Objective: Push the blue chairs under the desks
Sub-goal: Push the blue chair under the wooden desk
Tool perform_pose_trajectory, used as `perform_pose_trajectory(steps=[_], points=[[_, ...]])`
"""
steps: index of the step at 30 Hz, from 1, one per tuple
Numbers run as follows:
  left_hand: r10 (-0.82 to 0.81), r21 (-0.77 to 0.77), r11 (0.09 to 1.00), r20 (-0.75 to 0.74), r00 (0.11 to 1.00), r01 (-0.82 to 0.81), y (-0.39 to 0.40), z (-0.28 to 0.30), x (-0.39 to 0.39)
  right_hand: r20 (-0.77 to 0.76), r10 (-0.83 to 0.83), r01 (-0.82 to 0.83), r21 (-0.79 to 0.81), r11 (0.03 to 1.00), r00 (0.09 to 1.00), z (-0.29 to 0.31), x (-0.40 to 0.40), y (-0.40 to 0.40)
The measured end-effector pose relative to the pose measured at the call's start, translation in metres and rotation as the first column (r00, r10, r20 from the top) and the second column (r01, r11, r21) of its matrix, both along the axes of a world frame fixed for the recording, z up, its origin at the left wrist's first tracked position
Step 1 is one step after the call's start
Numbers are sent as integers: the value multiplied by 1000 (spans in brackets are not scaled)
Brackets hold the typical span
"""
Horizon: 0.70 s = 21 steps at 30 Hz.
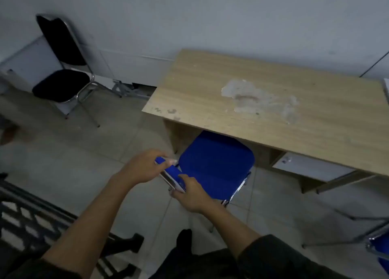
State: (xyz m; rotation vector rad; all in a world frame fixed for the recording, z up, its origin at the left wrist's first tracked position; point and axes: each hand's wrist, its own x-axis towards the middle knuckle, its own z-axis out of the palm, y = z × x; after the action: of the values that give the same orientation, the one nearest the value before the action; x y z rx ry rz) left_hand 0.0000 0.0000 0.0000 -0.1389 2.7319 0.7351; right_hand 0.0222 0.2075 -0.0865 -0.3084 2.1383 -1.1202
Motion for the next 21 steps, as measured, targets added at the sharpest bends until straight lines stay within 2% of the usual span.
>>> perform_pose_trajectory(steps=[8,13,16,21], points=[[-127,-57,989,115,985,134,-54,-36,-23,-263,55,49,374,926,963,-2,5,-32],[-157,-13,987,102,982,159,-42,-56,-30,-386,57,100,374,922,921,-4,6,-6],[-178,4,984,69,981,179,-26,-63,-25,-421,91,69,349,934,902,-4,3,18],[-163,25,986,15,986,163,11,-67,-11,-394,156,-9,350,937,906,-1,-12,70]])
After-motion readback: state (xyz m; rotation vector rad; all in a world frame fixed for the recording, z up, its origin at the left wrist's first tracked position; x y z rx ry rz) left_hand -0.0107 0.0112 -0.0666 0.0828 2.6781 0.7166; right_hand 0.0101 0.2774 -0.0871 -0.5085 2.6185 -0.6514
